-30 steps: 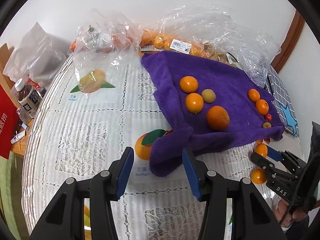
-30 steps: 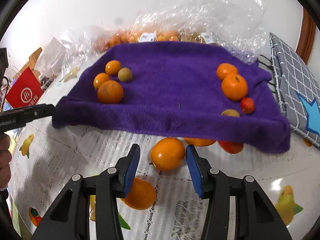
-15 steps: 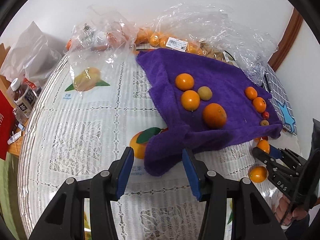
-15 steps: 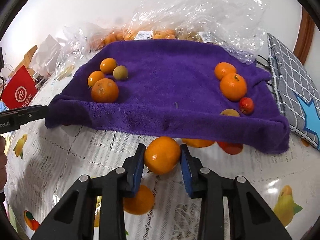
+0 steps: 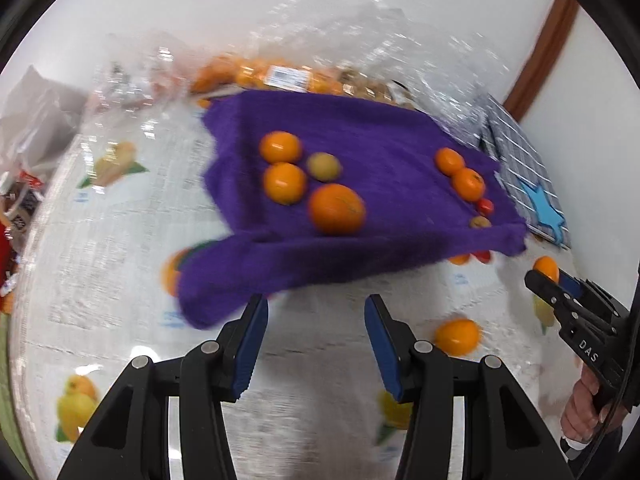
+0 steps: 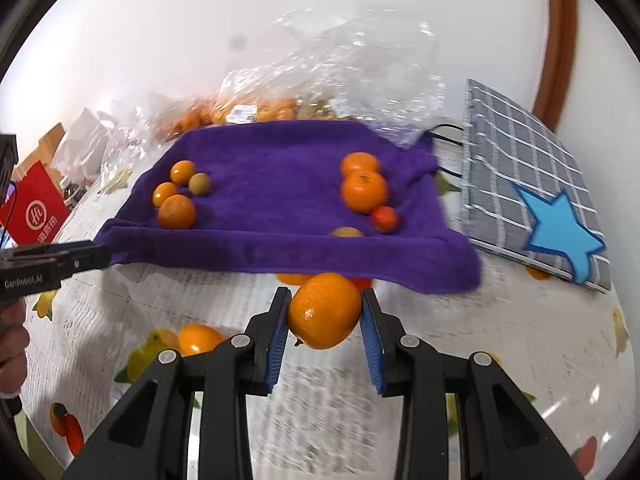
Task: Organize fruits
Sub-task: 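Grasp an oval kumquat with the left gripper while the right carries its orange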
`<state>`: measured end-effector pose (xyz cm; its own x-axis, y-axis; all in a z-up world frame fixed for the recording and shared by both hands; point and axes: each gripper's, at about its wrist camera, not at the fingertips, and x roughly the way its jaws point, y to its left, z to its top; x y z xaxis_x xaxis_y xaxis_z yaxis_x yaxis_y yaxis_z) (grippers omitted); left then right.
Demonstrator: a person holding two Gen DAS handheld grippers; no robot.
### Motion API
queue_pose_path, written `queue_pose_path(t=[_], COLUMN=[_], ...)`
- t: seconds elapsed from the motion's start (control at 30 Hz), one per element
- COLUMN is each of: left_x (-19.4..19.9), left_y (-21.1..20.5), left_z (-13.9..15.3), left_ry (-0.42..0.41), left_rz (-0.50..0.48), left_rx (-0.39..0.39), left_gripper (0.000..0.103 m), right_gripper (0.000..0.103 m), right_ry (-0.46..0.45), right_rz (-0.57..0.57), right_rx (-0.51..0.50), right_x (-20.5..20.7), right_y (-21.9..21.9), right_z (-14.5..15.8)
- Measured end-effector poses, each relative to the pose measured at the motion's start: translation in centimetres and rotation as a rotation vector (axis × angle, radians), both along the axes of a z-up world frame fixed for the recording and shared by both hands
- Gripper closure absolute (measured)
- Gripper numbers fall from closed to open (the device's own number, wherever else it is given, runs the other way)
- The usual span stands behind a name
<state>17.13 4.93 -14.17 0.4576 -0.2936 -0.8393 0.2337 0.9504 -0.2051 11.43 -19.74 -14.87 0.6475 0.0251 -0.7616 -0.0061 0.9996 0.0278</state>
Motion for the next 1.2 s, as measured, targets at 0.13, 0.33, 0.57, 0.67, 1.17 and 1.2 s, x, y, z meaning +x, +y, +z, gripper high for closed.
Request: queue_pose_path(t=[0.13,0.33,0.57,0.67,1.17,1.2], left_x=[-0.8,-1.8,-2.8,-3.3,-3.2,-3.0], left_y=[-3.0,-6.5,-9.4,-10.2,-9.4,-8.9], left_z=[-0.6,-0.9,-1.8,-2.5,-2.4,-2.1], left_ry=[0.016,0.033,0.065,0.079,0.045,0.04], left_rz=[-0.059,-0.145,-0.216,-0.234,-0.181,-0.165], left_rx=[-0.021,-0.052,-0.03,-0.006,0.036,0.034], left_gripper=[0.055,0.055,0.055,0.055,0.063,0.063], right_gripper=[0.069,0.069,0.069,0.069,0.069,0.069], right_ry=[-0.006,-0.003,0.008,0.013,0.008,0.008], right_rz=[-0.03,-0.089,-0.123,-0.126,-0.113,-0.114], right_rx=[-0.019,-0.02,-0.014,-0.01,0.0,0.0], right_x=[-1.2,-2.9,-4.0,-4.2,-3.8,-3.7], right_y=[-2.0,-5.6,-8.0,-8.4,-8.5,-8.5], right_z=[0.4,0.1,-0.5,-0.9,-1.2,-1.1])
